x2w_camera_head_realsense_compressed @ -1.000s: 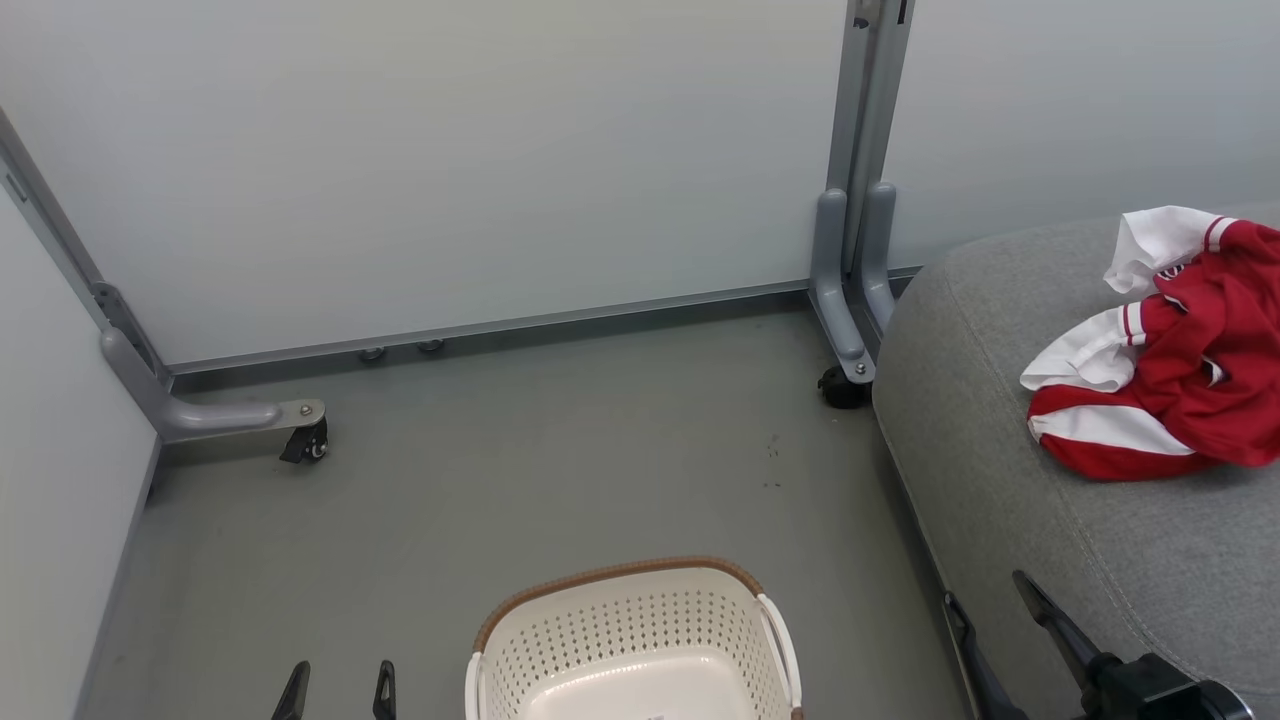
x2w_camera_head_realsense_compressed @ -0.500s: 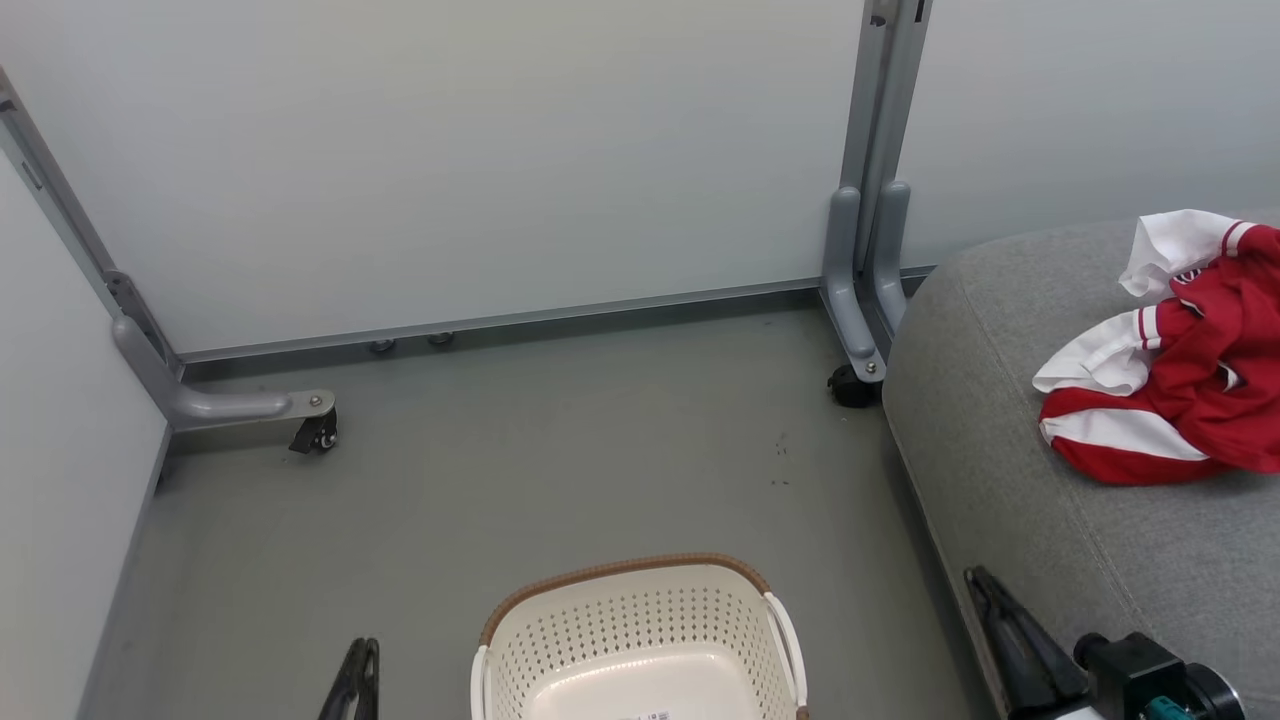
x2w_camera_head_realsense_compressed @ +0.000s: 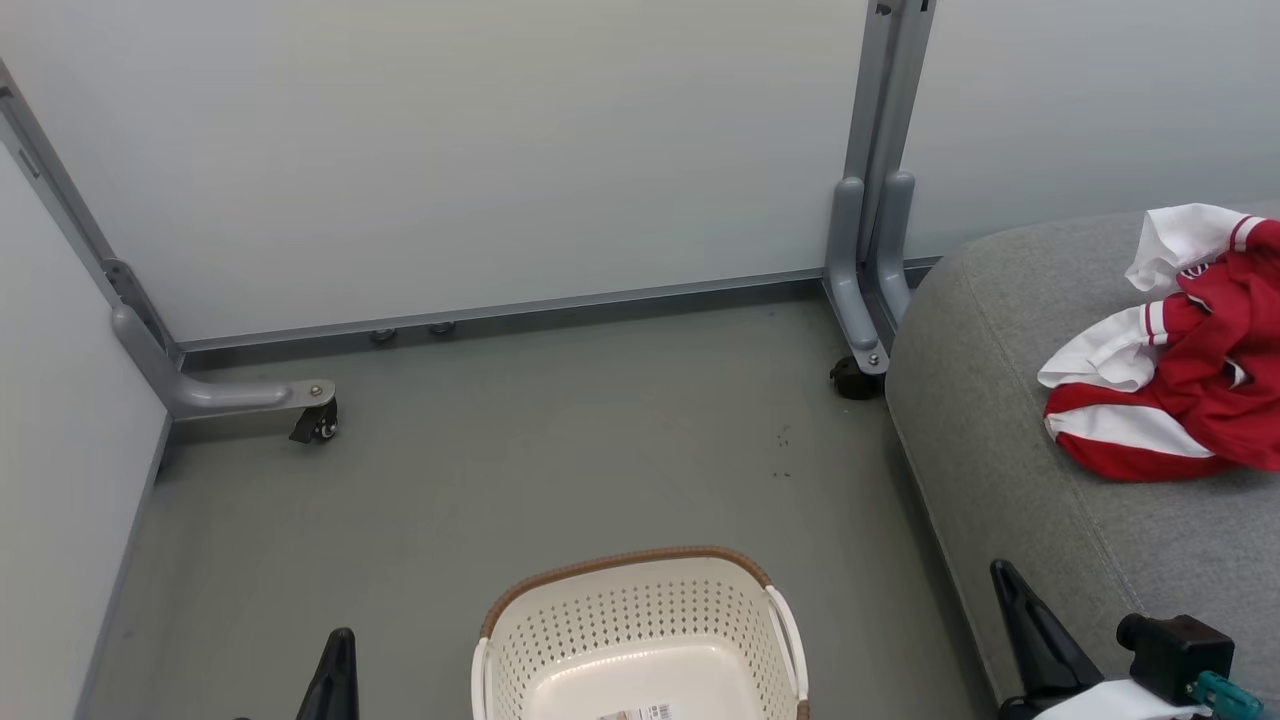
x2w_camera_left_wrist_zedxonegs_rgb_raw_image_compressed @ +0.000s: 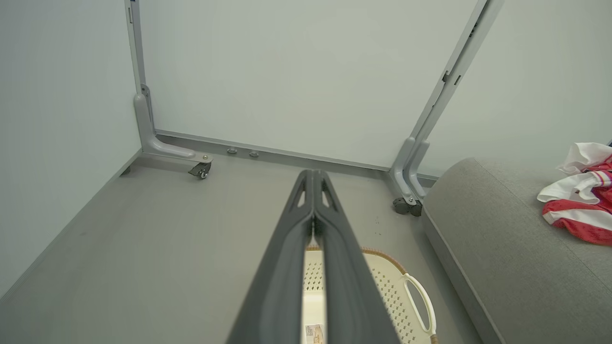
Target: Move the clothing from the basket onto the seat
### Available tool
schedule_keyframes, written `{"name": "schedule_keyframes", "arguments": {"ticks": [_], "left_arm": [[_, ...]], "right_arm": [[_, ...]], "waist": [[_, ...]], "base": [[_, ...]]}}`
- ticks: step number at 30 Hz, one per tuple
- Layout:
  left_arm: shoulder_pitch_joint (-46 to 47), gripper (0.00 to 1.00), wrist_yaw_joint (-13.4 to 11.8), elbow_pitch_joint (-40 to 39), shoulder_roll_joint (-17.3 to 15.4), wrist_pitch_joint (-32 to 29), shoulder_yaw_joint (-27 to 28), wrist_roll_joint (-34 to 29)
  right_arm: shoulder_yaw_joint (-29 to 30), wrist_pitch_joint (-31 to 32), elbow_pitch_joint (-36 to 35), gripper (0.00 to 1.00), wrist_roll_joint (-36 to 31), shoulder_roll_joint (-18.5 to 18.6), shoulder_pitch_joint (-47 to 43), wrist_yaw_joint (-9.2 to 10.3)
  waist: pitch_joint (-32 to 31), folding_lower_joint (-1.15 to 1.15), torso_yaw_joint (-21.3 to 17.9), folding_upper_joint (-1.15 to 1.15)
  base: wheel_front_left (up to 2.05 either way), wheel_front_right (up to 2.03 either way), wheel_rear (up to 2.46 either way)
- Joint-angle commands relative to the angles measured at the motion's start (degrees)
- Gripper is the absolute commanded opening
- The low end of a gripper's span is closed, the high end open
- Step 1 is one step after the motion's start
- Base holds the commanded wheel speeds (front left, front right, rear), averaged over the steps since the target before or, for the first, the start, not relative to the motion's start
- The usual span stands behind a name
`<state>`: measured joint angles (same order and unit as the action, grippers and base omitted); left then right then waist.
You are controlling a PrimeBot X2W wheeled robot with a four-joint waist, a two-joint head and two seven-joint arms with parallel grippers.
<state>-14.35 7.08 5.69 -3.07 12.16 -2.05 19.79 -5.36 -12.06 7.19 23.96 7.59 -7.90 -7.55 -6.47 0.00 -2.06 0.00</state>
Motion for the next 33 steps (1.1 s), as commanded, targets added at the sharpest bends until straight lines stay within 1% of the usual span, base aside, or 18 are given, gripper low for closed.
{"name": "schedule_keyframes", "arguments": {"ticks": [1, 17, 33], "left_arm": [[2.27, 0.00, 0.04, -0.50, -0.60, -0.39, 0.31, 2.86], [6.53, 0.00, 0.20, 1.63, -1.19, -3.63, 1.19, 19.04], [9.88, 0.00, 0.28, 3.00, -1.46, -6.54, 2.18, 32.19]], "right_arm": [[0.57, 0.44, -0.49, 0.00, 2.65, 0.13, 1.93, 0.01], [2.38, 3.86, 1.06, 0.00, 17.72, -0.39, 4.71, 0.03], [4.08, 6.87, 2.33, 0.00, 30.03, -0.96, 7.00, 0.04]], "waist": [[0.09, 0.00, 0.04, 0.00], [1.04, 0.00, 0.33, 0.00], [1.97, 0.00, 0.62, 0.00]], "base": [[0.00, 0.00, 0.00], [0.00, 0.00, 0.00], [0.00, 0.00, 0.00]]}}
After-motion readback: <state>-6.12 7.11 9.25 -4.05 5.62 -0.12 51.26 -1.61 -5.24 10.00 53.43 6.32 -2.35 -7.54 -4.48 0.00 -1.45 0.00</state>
